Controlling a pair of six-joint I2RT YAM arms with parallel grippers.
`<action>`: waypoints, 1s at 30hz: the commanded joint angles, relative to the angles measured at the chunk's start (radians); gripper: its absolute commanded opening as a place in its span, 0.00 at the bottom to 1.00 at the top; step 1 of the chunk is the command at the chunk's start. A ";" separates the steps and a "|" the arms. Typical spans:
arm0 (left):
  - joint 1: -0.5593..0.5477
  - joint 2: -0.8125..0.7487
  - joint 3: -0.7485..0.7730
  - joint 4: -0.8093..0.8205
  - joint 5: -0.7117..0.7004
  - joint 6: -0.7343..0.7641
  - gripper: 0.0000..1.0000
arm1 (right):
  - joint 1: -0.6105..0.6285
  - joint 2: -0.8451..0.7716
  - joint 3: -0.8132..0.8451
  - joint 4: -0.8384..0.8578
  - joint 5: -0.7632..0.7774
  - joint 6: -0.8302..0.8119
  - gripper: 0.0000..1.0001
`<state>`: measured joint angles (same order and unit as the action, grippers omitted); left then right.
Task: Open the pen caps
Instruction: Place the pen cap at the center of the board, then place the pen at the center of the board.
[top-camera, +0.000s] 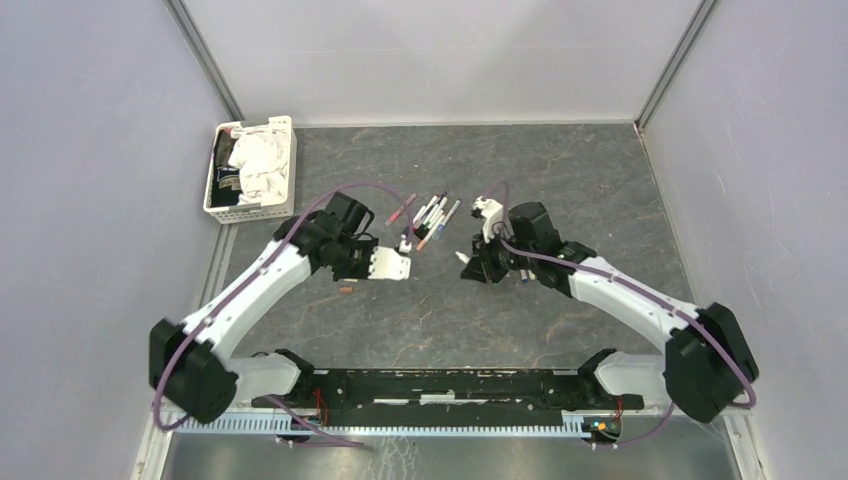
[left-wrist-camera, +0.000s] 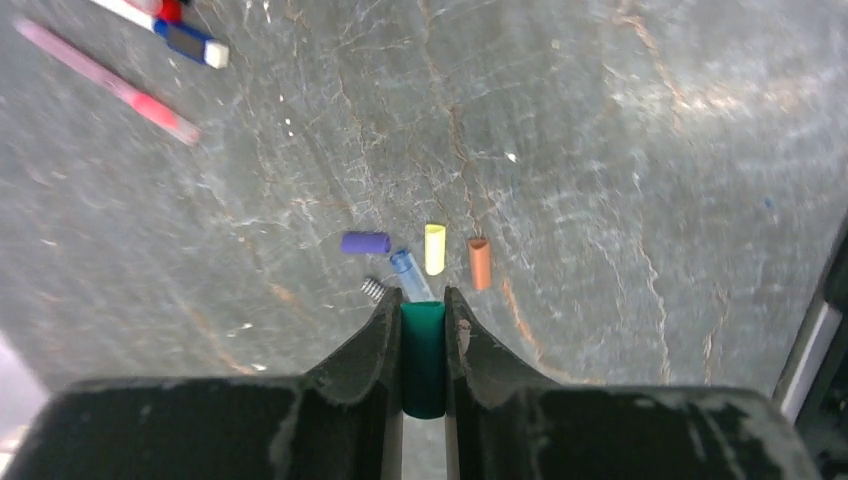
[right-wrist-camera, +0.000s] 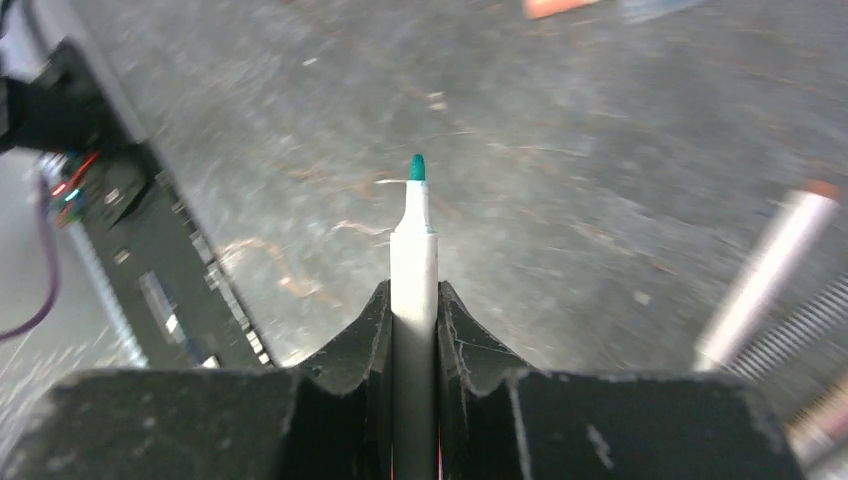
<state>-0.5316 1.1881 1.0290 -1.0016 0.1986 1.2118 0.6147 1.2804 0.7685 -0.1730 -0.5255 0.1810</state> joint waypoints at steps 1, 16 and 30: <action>0.077 0.149 0.004 0.192 0.076 -0.247 0.12 | -0.035 -0.128 -0.068 0.068 0.312 0.064 0.00; 0.217 0.419 -0.044 0.390 0.021 -0.382 0.35 | -0.117 -0.046 -0.141 0.217 0.686 0.115 0.00; 0.221 0.326 0.087 0.297 0.057 -0.564 0.99 | -0.157 0.201 -0.078 0.282 0.692 0.100 0.00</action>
<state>-0.3153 1.5909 0.9813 -0.6518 0.2272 0.7753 0.4721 1.4460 0.6384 0.0536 0.1421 0.2768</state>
